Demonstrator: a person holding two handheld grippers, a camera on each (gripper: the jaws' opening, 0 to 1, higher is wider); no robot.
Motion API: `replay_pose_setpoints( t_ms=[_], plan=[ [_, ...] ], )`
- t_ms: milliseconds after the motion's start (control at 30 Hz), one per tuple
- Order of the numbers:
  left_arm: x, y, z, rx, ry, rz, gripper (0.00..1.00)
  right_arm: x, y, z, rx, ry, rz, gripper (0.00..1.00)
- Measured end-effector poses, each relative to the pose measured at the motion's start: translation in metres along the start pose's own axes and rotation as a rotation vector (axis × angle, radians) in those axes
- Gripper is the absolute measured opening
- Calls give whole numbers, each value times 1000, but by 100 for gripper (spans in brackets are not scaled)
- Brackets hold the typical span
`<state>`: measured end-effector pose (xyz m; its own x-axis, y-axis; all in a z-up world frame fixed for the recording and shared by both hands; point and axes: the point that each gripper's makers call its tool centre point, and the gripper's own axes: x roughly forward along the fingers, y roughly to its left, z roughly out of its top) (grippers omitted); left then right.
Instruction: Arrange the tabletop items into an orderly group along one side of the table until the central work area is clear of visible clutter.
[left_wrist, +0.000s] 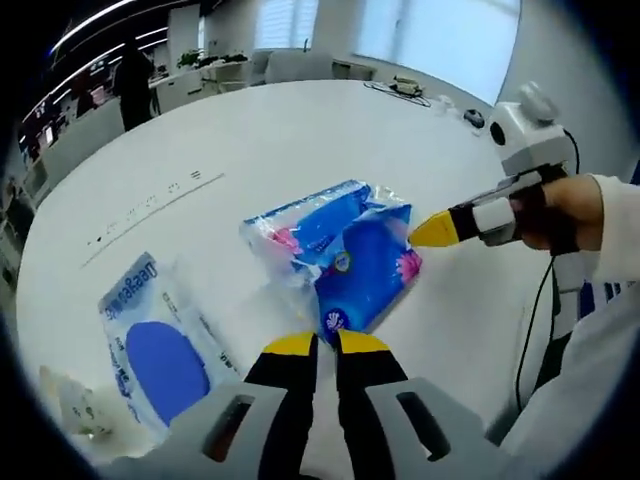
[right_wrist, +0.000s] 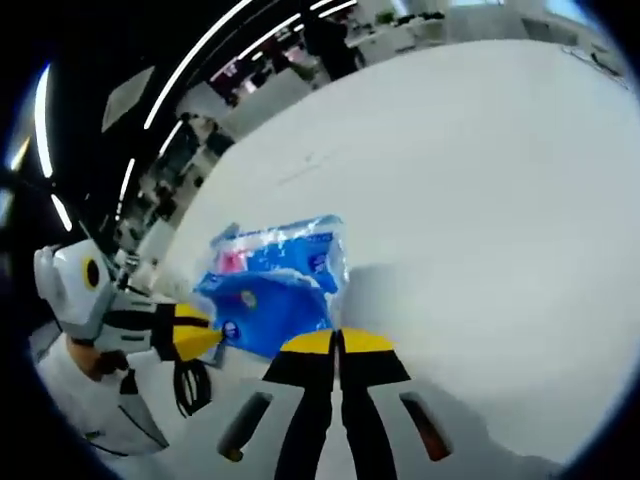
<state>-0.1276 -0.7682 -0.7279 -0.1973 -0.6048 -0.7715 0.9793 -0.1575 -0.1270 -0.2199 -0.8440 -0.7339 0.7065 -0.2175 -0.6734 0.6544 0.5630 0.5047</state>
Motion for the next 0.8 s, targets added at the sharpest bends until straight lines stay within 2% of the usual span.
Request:
replay_pose_setpoints(
  t_ms=[200,400,600,800],
  plan=[
    [13,-5,4,6,22,-29,3,7,-11,12,-31,-12,-29,0],
    [30,7,5,-39,49,-25,3,20,-16,23,-62,-5,-34,0],
    [42,12,-1,-71,76,-29,3,29,-22,21,-102,27,-41,0],
    [49,10,-8,-89,104,-44,2,34,-33,16,-98,48,-41,0]
  ],
)
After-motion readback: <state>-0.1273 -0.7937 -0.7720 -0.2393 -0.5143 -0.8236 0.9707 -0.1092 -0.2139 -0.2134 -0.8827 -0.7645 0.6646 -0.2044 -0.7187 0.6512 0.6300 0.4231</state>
